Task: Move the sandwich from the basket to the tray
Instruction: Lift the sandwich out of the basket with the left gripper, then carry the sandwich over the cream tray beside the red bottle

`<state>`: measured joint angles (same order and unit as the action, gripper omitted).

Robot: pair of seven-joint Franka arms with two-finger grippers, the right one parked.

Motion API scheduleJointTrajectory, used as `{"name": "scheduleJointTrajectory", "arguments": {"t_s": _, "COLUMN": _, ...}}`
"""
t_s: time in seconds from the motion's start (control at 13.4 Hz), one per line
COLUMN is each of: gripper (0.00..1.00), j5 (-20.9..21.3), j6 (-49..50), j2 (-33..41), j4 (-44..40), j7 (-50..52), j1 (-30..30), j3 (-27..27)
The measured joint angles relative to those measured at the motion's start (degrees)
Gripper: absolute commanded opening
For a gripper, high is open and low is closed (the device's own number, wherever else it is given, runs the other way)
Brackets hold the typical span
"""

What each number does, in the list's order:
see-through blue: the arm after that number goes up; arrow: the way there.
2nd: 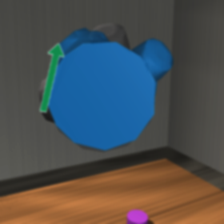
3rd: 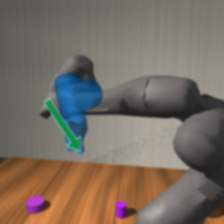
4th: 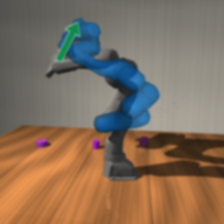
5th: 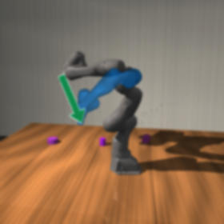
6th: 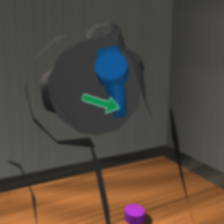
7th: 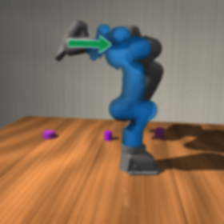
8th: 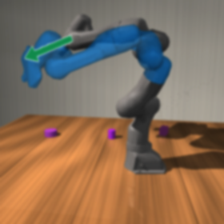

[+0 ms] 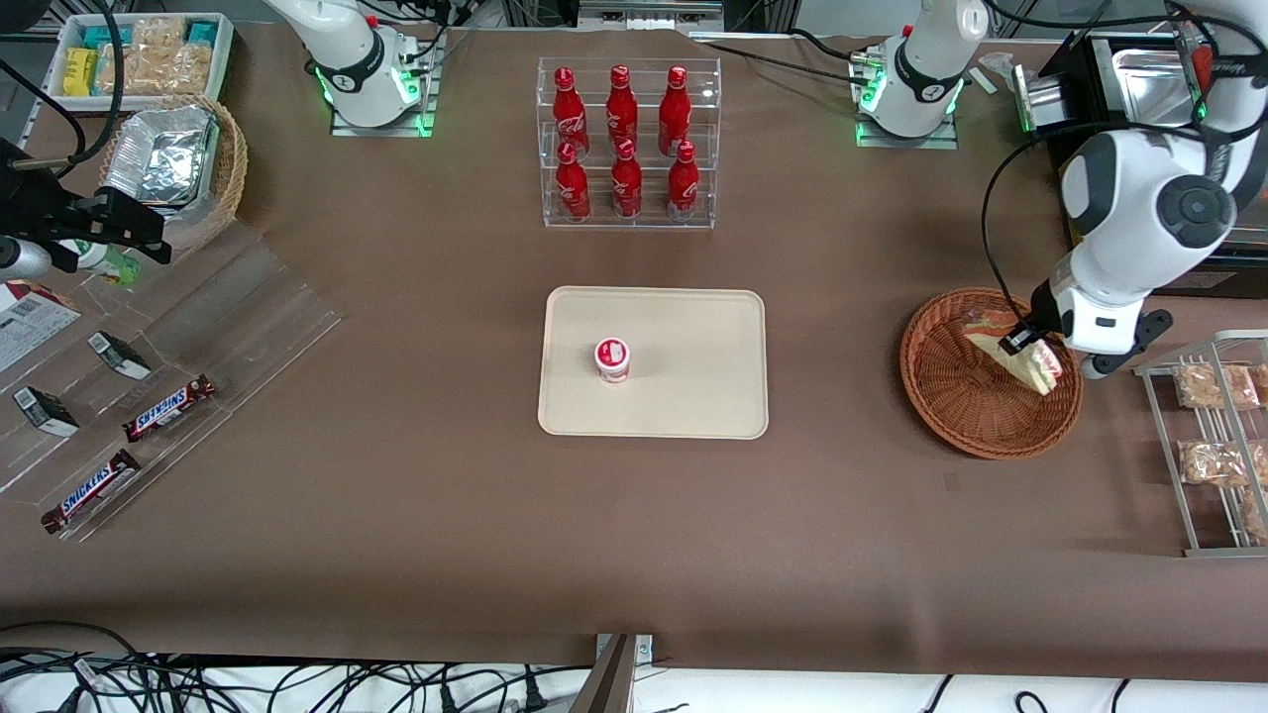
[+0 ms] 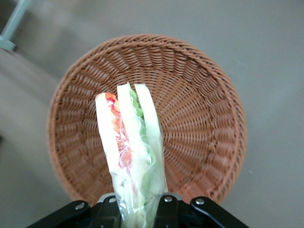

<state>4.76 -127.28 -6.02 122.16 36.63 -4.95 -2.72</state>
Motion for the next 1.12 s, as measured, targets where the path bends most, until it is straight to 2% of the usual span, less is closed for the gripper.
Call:
{"name": "scheduleJointTrajectory", "arguments": {"t_s": 0.37, "gripper": 0.00, "j5": -0.40, "j6": 16.91, "j2": 0.34, "j4": -14.97, "j7": -3.88, "j1": 0.53, "j3": -5.17}}
{"name": "scheduleJointTrajectory", "arguments": {"t_s": 0.67, "gripper": 0.00, "j5": -5.48, "j6": 27.21, "j2": 0.32, "j4": -23.17, "j7": -13.71, "j1": 0.75, "j3": -6.63}}
{"name": "scheduleJointTrajectory", "arguments": {"t_s": 0.9, "gripper": 0.00, "j5": -7.83, "j6": 30.66, "j2": 0.32, "j4": -26.70, "j7": -22.76, "j1": 0.83, "j3": -7.87}}
{"name": "scheduleJointTrajectory", "arguments": {"t_s": 1.12, "gripper": 0.00, "j5": -10.71, "j6": 30.84, "j2": 0.19, "j4": -26.82, "j7": -29.64, "j1": 1.03, "j3": -11.81}}
